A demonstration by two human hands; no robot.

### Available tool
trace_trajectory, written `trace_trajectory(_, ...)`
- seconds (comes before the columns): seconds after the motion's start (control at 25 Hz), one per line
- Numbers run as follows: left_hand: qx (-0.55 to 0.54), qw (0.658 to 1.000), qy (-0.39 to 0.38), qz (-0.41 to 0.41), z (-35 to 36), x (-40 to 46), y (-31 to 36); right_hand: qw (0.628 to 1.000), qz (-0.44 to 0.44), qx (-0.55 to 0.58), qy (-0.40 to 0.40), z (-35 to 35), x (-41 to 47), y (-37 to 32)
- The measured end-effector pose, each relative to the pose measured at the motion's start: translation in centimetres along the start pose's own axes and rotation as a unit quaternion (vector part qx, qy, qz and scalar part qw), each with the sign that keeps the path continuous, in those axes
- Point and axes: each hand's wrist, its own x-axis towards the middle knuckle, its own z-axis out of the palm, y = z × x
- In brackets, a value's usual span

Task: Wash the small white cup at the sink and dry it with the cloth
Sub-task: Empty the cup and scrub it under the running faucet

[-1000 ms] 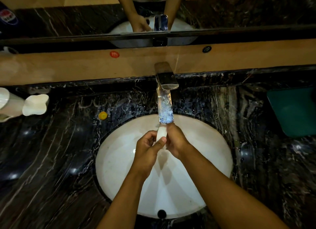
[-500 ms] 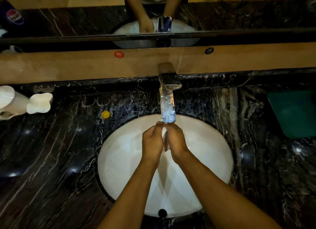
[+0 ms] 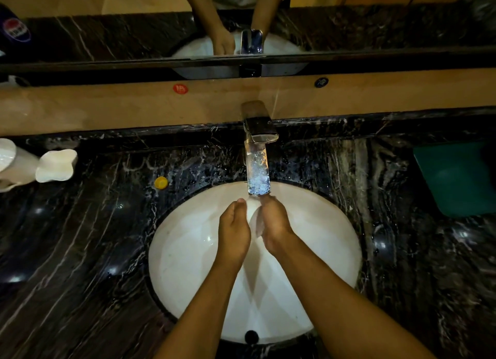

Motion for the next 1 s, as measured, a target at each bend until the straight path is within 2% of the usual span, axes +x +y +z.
trace_trajectory(0.08, -0.005, 0.997, 0.044, -0.061, 0.3, 0.5, 0.3, 0.993, -0.086, -0.080, 0.023, 0.0, -0.6, 0.6)
trace_trajectory(0.16, -0.030, 0.992, 0.079, -0.090, 0.5, 0.9, 0.6, 0.984, -0.128, -0.116, 0.032, 0.2, -0.7, 1.3)
trace_trajectory(0.28, -0.063, 0.990, 0.083, -0.092, 0.6, 1.0, 0.9, 0.992, -0.084, -0.038, 0.085, -0.2, 0.1, 1.0)
trace_trajectory(0.36, -0.103, 0.984, 0.102, -0.107, 0.6, 1.1, 1.0, 0.997, -0.030, 0.058, 0.039, -0.4, 0.1, 0.9)
trace_trajectory(0.44, -0.155, 0.974, 0.111, -0.120, 0.5, 1.5, 1.2, 0.997, 0.000, 0.082, -0.008, -0.2, -0.4, 0.9)
trace_trajectory(0.52, -0.138, 0.980, 0.096, -0.104, 0.5, 1.6, 1.1, 0.995, 0.011, 0.094, -0.016, 0.1, -0.7, 0.8)
trace_trajectory(0.6, -0.081, 0.990, 0.075, -0.087, 0.2, 1.6, 1.0, 0.996, -0.005, 0.089, 0.000, 0.0, -0.2, 0.7)
trace_trajectory(0.76, -0.047, 0.995, 0.033, -0.087, -0.1, 2.1, 0.9, 0.996, -0.078, -0.040, 0.030, -0.4, 0.7, 0.4)
trace_trajectory(0.88, -0.129, 0.975, 0.023, -0.178, -0.2, 2.8, 0.8, 0.997, -0.072, 0.034, 0.009, -0.8, 0.3, 0.4)
trace_trajectory(1.0, -0.247, 0.930, 0.011, -0.273, -0.1, 3.1, 0.1, 0.994, -0.064, 0.080, -0.041, -1.2, -0.4, 0.9)
